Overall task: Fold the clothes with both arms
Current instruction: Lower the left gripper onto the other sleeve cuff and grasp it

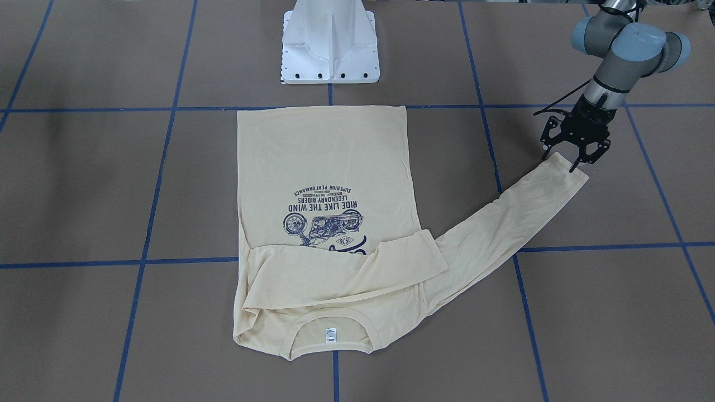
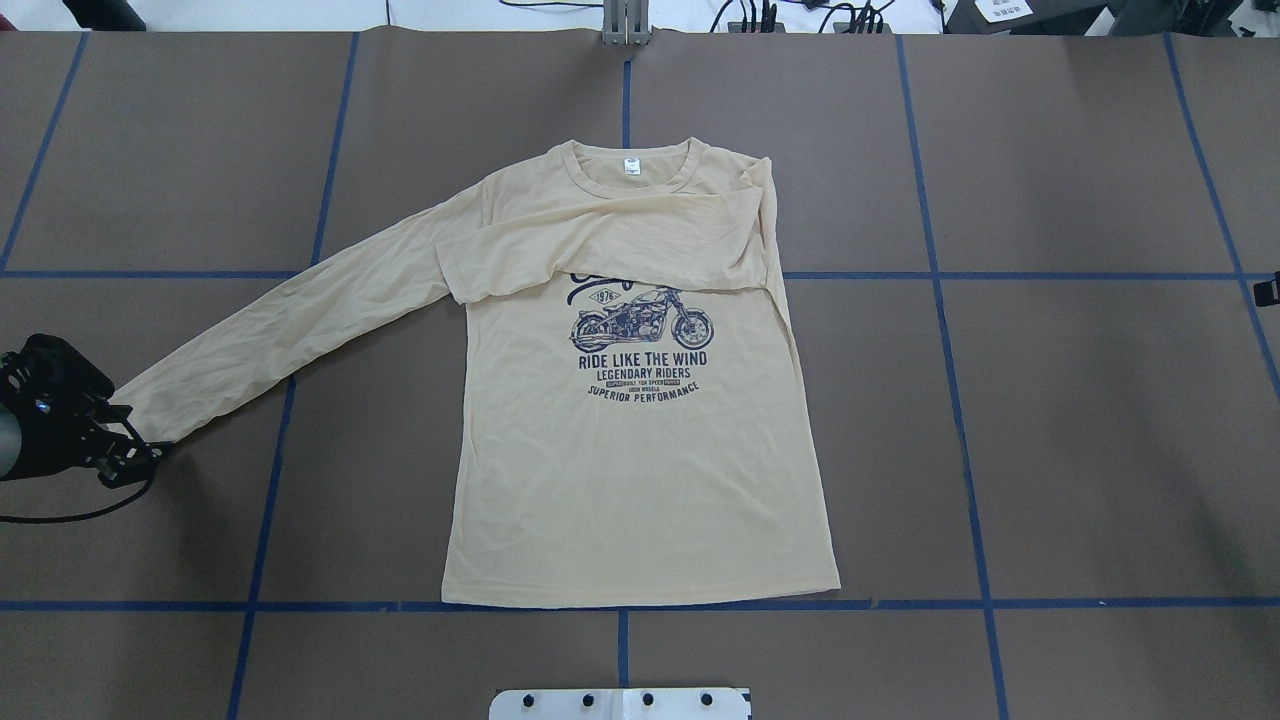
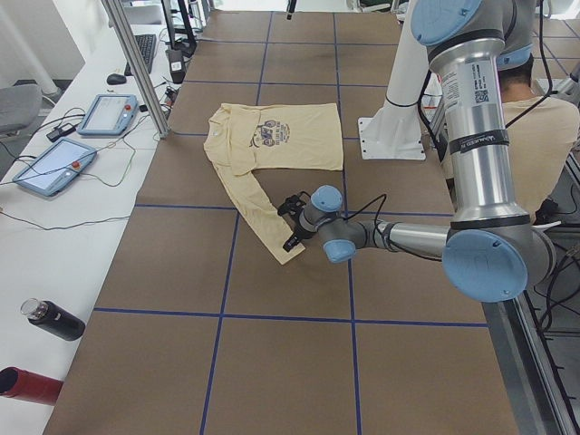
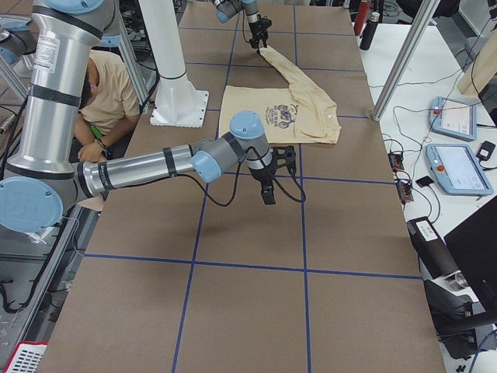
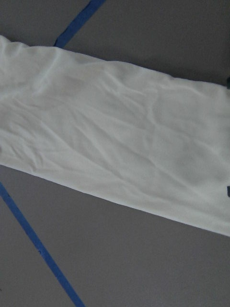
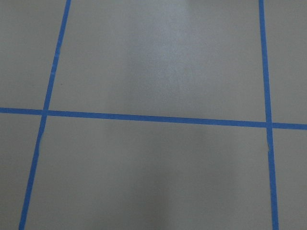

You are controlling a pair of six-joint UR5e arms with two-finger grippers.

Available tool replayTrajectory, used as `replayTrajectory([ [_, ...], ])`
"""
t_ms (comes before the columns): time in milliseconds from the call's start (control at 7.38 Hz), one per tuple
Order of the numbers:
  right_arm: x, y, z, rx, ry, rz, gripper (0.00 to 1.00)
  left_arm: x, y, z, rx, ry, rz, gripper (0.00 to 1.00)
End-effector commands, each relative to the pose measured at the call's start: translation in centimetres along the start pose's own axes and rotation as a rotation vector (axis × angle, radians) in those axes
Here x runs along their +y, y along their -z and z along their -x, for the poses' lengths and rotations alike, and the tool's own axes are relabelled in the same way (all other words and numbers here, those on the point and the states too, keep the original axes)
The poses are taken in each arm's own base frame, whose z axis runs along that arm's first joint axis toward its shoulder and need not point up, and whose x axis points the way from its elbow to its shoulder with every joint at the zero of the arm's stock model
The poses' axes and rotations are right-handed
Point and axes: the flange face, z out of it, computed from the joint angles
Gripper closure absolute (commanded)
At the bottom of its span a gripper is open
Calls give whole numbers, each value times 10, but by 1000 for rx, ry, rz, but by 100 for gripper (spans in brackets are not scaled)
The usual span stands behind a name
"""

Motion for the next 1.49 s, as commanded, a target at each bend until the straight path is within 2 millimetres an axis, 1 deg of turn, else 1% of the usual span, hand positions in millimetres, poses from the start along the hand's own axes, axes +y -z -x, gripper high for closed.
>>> replayTrajectory([
  [0,0,1,1,-2,2,-2,0,2,-2,-2,3,-1,5,32],
  [271,0,1,1,-1,1,-1,0,2,-2,-2,3,-1,5,32],
  [406,0,1,1,-1,1,-1,0,2,-1,-3,3,-1,4,46],
  [542,0,1,1,-1,1,-1,0,2,-2,-2,1,-1,4,56],
  [948,-1,1,2,-4,4,-2,0,1,-2,-3,4,-2,5,56],
  [1084,-1,1,1,-3,2,-1,0,2,-2,-4,5,-3,5,59],
  [1219,-1,1,1,-3,3,-1,0,1,-2,-4,6,-2,4,83],
  [1355,-1,1,1,-3,3,-1,0,0,-1,-5,6,-6,1,100],
])
